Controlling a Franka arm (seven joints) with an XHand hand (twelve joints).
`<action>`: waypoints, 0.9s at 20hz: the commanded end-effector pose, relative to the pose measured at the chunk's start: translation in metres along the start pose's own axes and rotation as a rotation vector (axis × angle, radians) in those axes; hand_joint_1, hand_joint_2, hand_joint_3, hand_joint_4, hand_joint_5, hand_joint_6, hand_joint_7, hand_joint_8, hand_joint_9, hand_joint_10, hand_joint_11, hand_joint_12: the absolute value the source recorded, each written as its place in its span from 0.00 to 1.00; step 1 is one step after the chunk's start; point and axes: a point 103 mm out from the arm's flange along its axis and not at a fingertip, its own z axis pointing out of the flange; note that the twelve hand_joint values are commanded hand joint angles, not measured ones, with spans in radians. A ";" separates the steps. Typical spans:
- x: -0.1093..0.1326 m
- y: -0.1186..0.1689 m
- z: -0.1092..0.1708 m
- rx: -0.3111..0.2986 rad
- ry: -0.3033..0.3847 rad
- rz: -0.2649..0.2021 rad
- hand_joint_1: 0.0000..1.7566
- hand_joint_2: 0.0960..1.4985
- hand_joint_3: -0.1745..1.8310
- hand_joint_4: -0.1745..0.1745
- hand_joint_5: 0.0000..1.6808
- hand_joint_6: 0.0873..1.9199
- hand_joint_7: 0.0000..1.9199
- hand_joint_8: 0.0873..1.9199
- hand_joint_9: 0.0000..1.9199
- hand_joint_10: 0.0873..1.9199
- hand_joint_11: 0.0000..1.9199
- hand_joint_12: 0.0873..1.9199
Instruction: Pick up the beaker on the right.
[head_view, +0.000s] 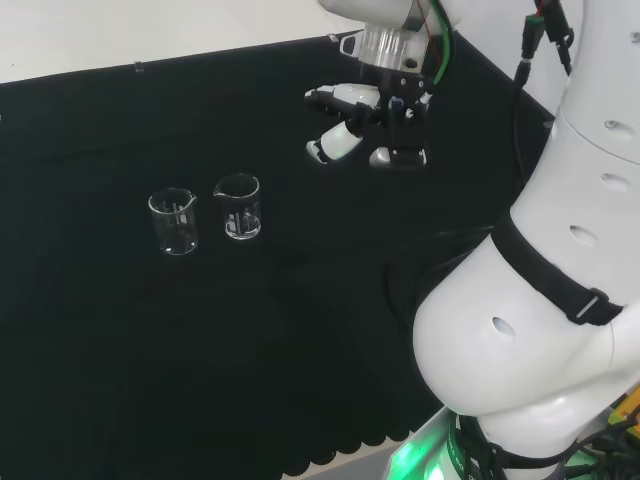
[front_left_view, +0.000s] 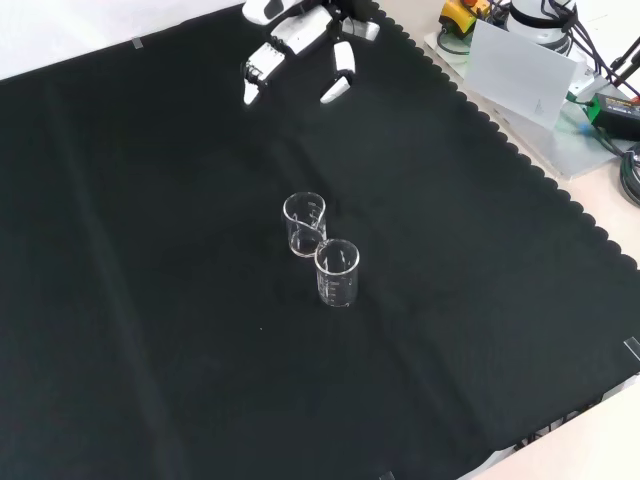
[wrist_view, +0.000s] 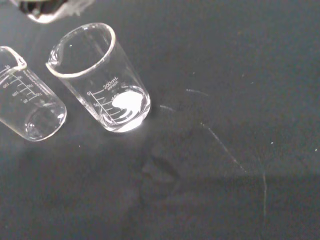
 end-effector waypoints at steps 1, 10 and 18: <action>0.000 0.010 0.009 0.007 0.022 -0.022 0.37 0.32 0.61 0.32 0.06 0.00 0.00 0.22 0.04 0.33 0.00 0.52; 0.001 0.025 0.021 0.018 -0.023 0.006 0.35 0.31 0.59 0.32 0.06 0.00 0.00 0.22 0.04 0.33 0.00 0.52; 0.001 0.035 0.029 0.026 0.062 -0.032 0.36 0.29 0.59 0.32 0.06 0.00 0.00 0.21 0.04 0.33 0.00 0.52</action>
